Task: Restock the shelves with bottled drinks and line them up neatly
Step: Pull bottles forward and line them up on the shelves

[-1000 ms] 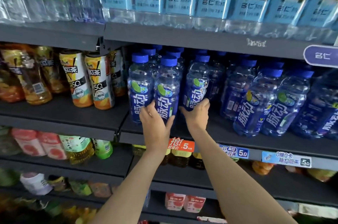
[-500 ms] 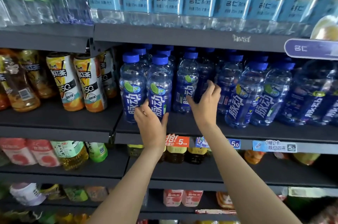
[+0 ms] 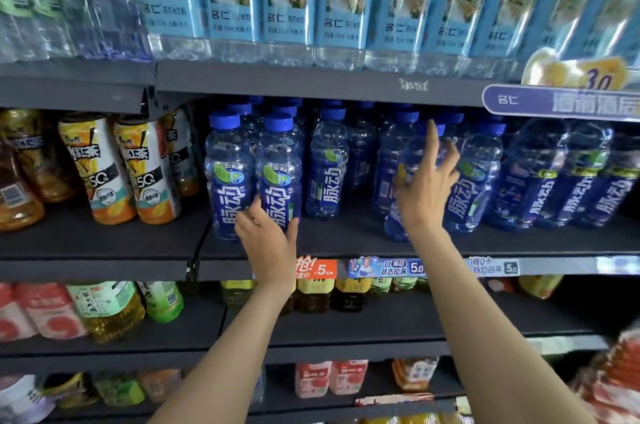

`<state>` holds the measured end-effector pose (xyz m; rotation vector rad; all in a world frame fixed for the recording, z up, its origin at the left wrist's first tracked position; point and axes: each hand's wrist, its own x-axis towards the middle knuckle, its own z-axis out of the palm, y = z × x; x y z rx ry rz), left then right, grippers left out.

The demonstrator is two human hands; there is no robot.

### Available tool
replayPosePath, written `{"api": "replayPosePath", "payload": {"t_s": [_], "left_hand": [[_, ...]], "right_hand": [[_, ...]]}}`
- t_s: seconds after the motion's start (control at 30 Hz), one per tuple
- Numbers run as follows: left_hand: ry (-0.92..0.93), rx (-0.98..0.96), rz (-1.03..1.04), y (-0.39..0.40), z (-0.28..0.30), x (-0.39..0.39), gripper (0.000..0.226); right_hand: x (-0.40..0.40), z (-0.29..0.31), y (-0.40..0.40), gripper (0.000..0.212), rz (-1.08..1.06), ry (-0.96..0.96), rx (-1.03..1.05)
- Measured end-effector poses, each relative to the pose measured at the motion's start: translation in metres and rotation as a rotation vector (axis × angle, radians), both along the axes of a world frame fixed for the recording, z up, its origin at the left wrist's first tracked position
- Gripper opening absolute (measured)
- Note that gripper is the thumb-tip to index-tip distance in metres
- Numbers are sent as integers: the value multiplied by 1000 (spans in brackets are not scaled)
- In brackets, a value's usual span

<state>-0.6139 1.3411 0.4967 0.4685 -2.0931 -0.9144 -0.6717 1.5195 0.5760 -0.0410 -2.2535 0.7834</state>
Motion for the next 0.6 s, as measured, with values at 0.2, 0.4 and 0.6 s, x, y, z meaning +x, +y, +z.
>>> {"api": "replayPosePath", "payload": {"t_s": [0.2, 0.4, 0.6], "left_hand": [[-30, 21, 2, 0, 2, 1, 64], [-19, 39, -84, -1, 3, 6, 66], [-9, 84, -144, 9, -2, 4, 59]], "right_hand": [[16, -4, -47, 99, 380, 22, -53], [24, -21, -66, 99, 467, -142, -165], [28, -32, -57, 95, 463, -289, -125]]}}
